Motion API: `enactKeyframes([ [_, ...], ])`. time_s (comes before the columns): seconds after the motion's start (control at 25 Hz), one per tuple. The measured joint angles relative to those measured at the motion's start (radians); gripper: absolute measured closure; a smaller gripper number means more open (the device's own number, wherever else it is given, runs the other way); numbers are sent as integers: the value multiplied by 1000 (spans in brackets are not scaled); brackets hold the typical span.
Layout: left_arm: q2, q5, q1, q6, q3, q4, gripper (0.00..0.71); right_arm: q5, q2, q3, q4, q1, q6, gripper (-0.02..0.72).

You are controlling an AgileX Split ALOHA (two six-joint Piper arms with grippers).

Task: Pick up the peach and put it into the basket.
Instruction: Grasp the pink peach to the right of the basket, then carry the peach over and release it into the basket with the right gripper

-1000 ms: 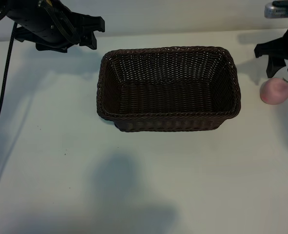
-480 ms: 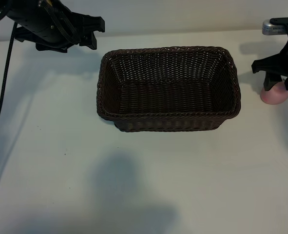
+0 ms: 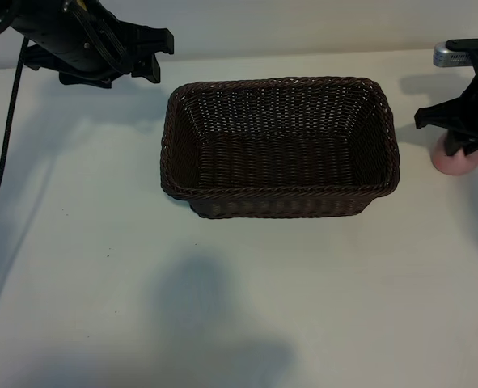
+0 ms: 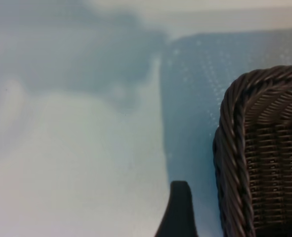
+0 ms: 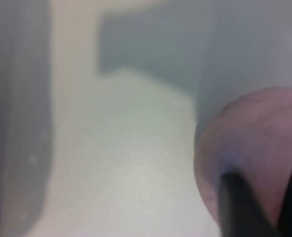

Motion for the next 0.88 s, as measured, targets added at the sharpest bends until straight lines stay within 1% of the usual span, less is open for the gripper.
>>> enactKeyframes([
  [0.04,0,2,0,0,0,0,125,0,0,0,0,0,4,621],
  [0.08,0,2,0,0,0,0,125,0,0,0,0,0,5,647],
  [0.16,0,2,0,0,0,0,125,7,0,0,0,0,6,662],
  [0.52,0,2,0,0,0,0,125,77,-14,-19,-3,0,6,664],
  [0.72,0,2,0,0,0,0,125,100,-79,-21,-6,0,7,664],
  [0.88,0,3,0,0,0,0,125,107,-154,-25,-21,0,8,664],
])
